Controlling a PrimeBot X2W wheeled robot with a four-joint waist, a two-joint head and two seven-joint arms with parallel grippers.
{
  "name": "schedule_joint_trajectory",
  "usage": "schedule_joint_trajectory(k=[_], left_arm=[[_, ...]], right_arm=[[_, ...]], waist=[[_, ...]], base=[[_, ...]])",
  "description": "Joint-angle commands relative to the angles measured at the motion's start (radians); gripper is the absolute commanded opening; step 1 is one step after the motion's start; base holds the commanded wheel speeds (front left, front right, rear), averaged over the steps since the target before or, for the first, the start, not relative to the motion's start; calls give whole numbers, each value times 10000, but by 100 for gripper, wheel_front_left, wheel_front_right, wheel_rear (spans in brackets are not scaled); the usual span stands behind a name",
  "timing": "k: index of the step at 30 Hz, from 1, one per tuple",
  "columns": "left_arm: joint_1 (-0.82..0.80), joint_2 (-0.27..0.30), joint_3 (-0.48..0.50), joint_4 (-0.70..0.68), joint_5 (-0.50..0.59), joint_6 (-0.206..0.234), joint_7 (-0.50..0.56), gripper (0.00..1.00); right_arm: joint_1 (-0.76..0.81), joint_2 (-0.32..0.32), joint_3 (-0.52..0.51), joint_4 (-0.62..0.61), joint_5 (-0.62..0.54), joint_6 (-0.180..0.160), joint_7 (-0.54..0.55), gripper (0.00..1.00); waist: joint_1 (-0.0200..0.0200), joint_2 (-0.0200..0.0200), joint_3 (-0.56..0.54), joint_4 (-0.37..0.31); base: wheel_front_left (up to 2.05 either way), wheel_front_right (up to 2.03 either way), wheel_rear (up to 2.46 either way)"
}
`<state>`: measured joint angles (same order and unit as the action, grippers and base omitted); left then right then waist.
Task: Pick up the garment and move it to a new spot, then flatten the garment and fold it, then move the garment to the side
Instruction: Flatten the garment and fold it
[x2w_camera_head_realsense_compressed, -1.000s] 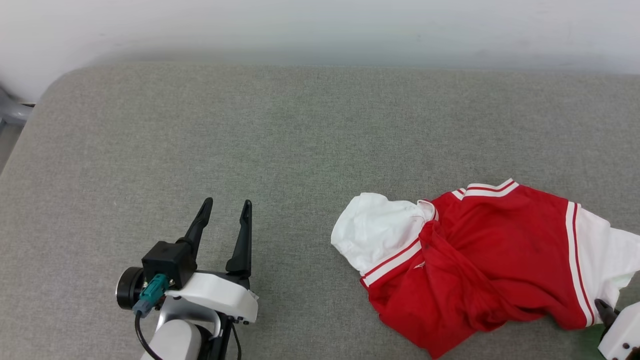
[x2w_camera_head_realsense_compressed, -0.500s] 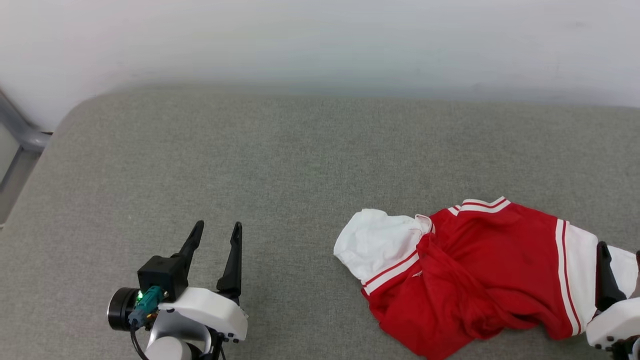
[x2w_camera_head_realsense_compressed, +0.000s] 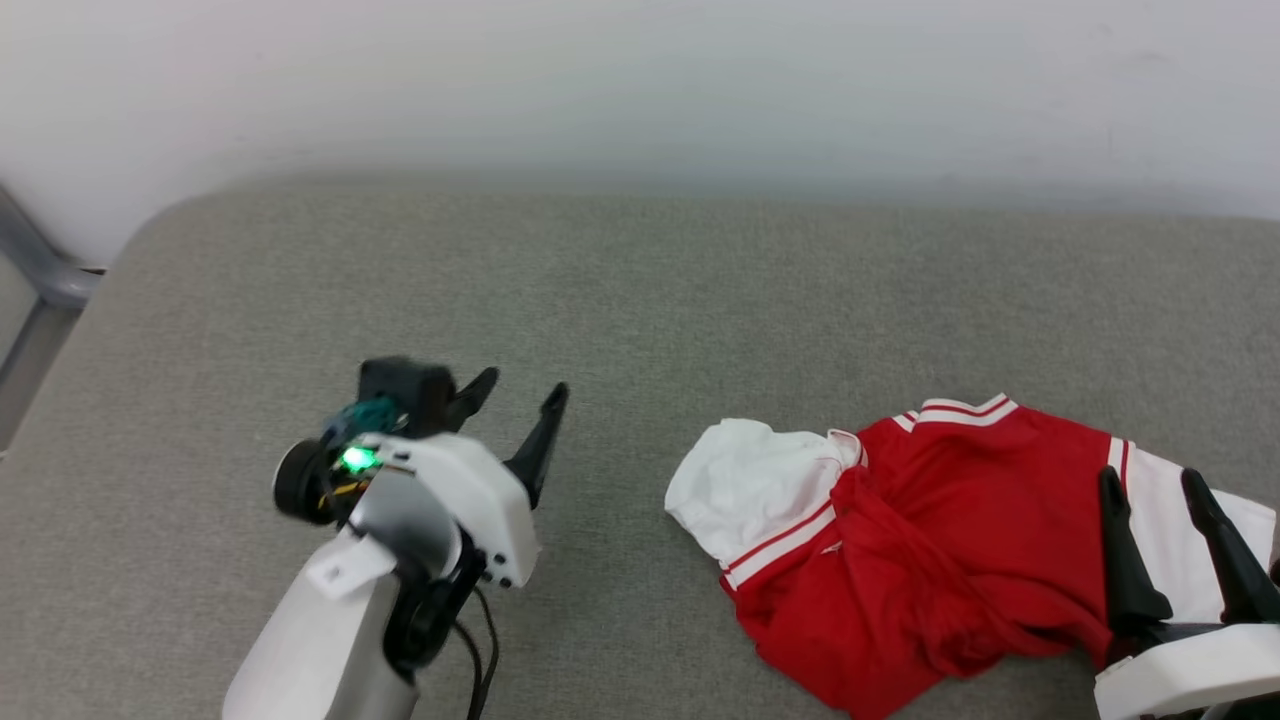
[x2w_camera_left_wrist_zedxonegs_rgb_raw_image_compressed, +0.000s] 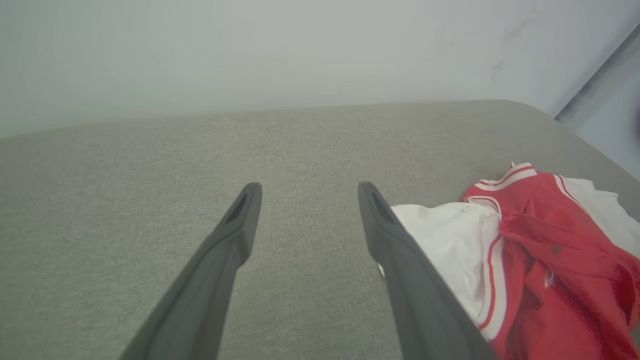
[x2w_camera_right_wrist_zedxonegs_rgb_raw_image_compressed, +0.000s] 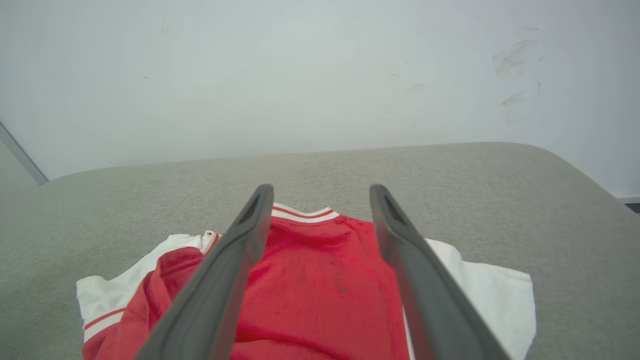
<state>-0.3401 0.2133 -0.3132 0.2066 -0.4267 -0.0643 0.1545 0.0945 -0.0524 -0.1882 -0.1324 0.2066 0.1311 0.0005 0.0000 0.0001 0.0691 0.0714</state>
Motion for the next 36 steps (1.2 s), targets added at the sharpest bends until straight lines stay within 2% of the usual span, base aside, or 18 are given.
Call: schedule_joint_trajectory(k=[1, 7, 8, 12, 19, 22, 23, 24, 28, 36], left_arm=[[-341, -26, -146, 37, -98, -129, 392, 100], [-1683, -271, -1143, 422, -487, -484, 2335, 100], [-2256, -438, -1645, 796, -546, -587, 2858, 100], [-2984, -501, -2375, 1486, -616, -646, 3538, 100], [-3737, -99, -3466, 2885, -749, -664, 4772, 100], [-3666, 270, -4666, 3450, -983, -670, 5736, 100], [-3666, 382, -4881, 3528, -924, -669, 5827, 48], [-3657, 475, -5047, 3610, -923, -670, 5913, 0], [-3767, 697, -5274, 3755, -838, -657, 5476, 0], [-3716, 1091, -4513, 3241, -812, -211, 3355, 0]], right_arm=[[131, 30, 119, -211, 50, -7, 30, 100], [-11, 30, 627, -841, 231, -7, 7, 100], [-152, 31, 783, -896, 293, -7, -55, 100], [-371, 31, 934, -757, 438, -7, -163, 100], [-643, 32, 1211, -372, 794, -7, -533, 100], [-795, 33, 1223, -43, 968, -7, -726, 100], [-822, 34, 1223, -1, 979, -7, -748, 100], [-836, 33, 1214, 56, 1050, -7, -778, 100], [-960, 33, 1241, 260, 1163, -7, -788, 100], [-764, 33, 899, 537, 1220, -7, -643, 100]], waist=[[0, -1, 255, -192], [0, -1, 1066, -766], [0, -1, 1461, -1027], [0, -1, 1947, -1343], [0, -1, 2473, -1843], [0, -1, 2640, -1996], [0, -1, 2649, -2010], [0, -1, 2660, -2018], [0, -1, 2609, -2004], [0, -1, 1898, -1673]], base=[[0, 0, 0], [0, 0, 0], [0, 0, 0], [0, 0, 0], [0, 0, 0], [0, 0, 0], [0, 0, 0], [0, 0, 0], [0, 0, 0], [0, 0, 0]])
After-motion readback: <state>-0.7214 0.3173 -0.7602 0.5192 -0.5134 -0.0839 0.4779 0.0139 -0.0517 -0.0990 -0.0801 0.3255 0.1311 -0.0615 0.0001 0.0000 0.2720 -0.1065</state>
